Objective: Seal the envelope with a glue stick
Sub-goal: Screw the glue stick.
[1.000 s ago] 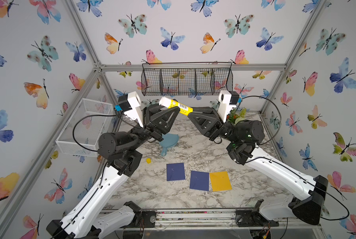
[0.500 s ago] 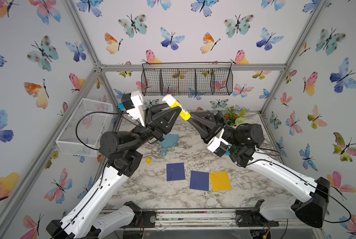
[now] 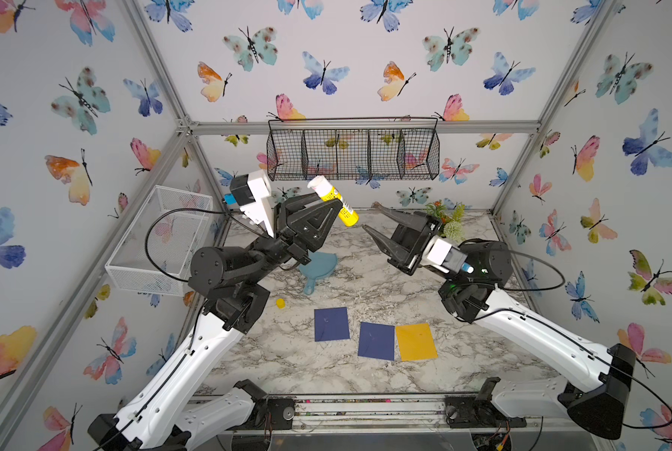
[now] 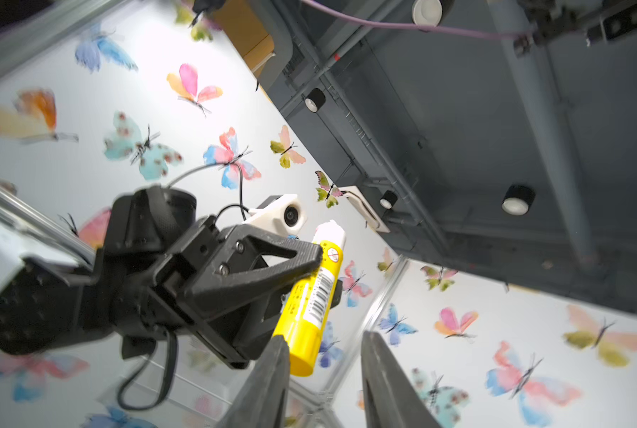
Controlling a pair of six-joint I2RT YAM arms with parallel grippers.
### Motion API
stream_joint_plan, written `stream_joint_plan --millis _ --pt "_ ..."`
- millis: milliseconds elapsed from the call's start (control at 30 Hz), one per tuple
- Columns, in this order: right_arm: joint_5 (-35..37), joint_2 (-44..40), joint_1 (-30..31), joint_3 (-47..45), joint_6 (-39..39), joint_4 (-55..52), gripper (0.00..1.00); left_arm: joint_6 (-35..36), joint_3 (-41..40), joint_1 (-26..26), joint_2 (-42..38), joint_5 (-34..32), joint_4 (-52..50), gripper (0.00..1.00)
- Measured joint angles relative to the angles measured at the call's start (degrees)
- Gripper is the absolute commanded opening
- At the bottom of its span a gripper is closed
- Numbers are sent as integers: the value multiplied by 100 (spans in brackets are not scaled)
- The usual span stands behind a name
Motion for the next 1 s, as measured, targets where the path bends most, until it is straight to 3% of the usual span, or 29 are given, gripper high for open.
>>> stream_joint_plan --millis 167,333,667,1000 --pt "520 35 0 9 3042 39 57 22 -44 0 0 0 155 0" --pt "494 367 -2 149 5016 208 67 44 -92 0 0 0 256 0" --pt "101 1274 -2 588 6990 1165 65 76 -175 0 -2 -199 356 0" --pt "-188 1993 -2 1071 8008 1991 57 103 -236 0 -9 -651 227 0"
